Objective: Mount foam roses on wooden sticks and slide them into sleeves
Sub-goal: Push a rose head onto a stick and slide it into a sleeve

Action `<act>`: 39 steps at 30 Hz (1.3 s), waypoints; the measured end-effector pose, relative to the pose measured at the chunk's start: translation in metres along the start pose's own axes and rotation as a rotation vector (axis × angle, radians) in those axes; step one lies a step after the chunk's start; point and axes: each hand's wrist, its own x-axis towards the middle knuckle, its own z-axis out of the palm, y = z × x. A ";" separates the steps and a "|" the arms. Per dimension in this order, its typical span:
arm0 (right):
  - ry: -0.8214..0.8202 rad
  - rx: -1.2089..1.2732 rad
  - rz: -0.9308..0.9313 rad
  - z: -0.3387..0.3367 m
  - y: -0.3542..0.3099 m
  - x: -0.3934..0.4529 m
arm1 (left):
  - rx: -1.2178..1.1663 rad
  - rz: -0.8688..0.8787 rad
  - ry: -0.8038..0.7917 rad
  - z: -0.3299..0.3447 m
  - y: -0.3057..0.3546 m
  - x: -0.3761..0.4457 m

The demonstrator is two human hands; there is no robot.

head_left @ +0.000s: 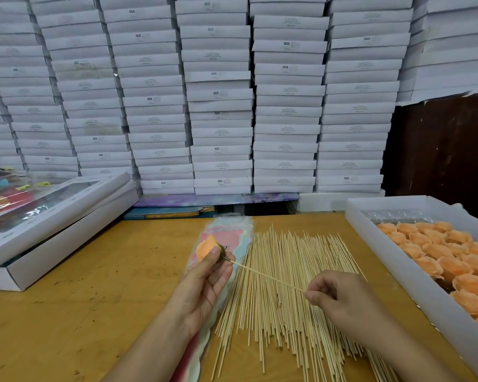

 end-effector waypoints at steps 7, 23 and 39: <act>-0.087 -0.133 -0.022 0.000 -0.003 -0.002 | 0.020 0.016 -0.007 -0.001 -0.001 0.003; -0.272 0.475 0.236 -0.013 -0.016 -0.003 | 0.155 0.017 -0.046 0.002 0.016 -0.002; -0.077 1.094 0.290 -0.026 -0.013 0.004 | 1.873 -0.066 0.353 -0.060 0.060 0.046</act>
